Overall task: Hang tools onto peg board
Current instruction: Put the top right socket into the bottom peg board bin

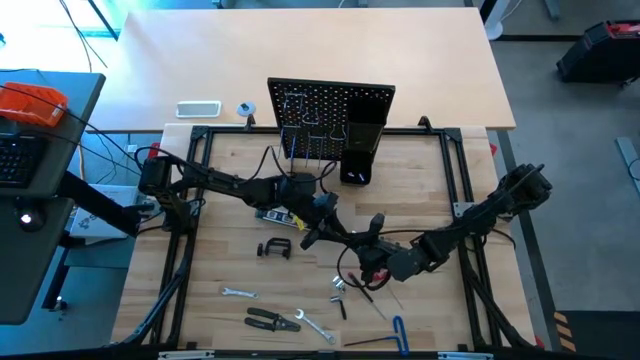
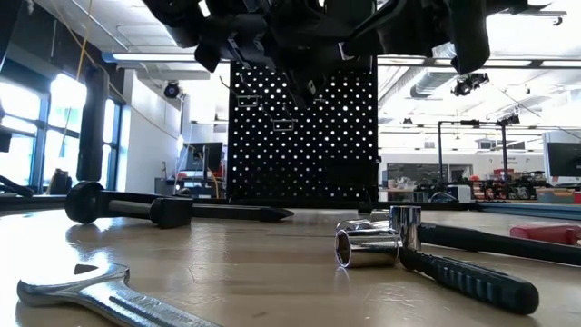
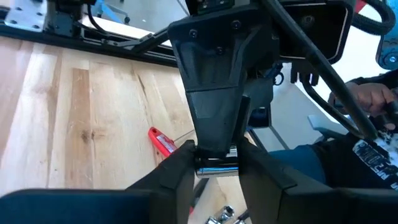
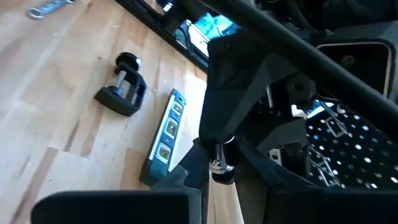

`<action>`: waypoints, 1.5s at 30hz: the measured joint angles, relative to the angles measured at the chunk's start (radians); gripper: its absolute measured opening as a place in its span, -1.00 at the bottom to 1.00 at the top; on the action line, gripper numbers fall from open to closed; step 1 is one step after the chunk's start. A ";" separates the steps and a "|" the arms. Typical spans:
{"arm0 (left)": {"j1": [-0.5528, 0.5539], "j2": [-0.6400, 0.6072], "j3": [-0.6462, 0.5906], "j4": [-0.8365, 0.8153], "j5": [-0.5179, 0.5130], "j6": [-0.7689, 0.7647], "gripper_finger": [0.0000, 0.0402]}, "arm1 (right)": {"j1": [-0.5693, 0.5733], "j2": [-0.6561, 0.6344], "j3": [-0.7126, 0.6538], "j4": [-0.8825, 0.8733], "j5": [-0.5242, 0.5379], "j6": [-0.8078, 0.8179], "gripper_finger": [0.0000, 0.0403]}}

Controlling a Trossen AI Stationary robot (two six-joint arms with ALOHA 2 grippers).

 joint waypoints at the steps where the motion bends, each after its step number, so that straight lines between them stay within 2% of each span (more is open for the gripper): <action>1: 0.002 0.000 0.000 0.000 0.000 0.000 -0.41 | 0.000 0.000 0.000 0.000 0.008 0.001 -0.78; 8: 0.011 0.000 0.000 -0.006 0.006 -0.010 -0.21 | 0.003 0.000 0.000 -0.015 0.035 0.047 -0.87; 13: 0.015 0.000 0.000 -0.009 0.020 0.002 -0.18 | 0.006 0.000 0.000 -0.034 0.038 0.049 -0.99; 16: 0.015 0.000 0.001 -0.018 0.014 0.003 -0.25 | 0.002 0.000 0.000 -0.041 0.035 0.069 -0.97; 21: 0.016 0.000 0.001 -0.042 0.004 0.022 -0.53 | -0.002 0.000 0.000 -0.044 0.026 0.070 -0.99; 25: 0.019 0.000 0.002 -0.176 0.005 0.075 -0.70 | -0.002 0.000 -0.001 -0.057 0.019 0.096 -1.00; 28: 0.013 0.000 0.002 -0.403 -0.011 0.158 -0.75 | -0.003 0.000 -0.001 -0.120 -0.075 0.198 -1.00; 32: -0.051 0.000 0.001 -0.723 -0.171 0.272 -0.73 | -0.004 0.000 -0.001 -0.237 -0.274 0.344 -1.00; 34: -0.101 0.000 0.001 -0.791 -0.239 0.282 -0.69 | -0.008 0.000 -0.002 -0.266 -0.361 0.399 -1.00; 40: -0.265 0.000 0.001 -0.766 -0.348 0.263 -0.48 | -0.007 0.012 -0.002 -0.246 -0.487 0.412 -0.97; 45: -0.375 0.021 0.001 -0.620 -0.464 0.232 -0.23 | -0.006 0.032 -0.002 -0.196 -0.523 0.410 -0.69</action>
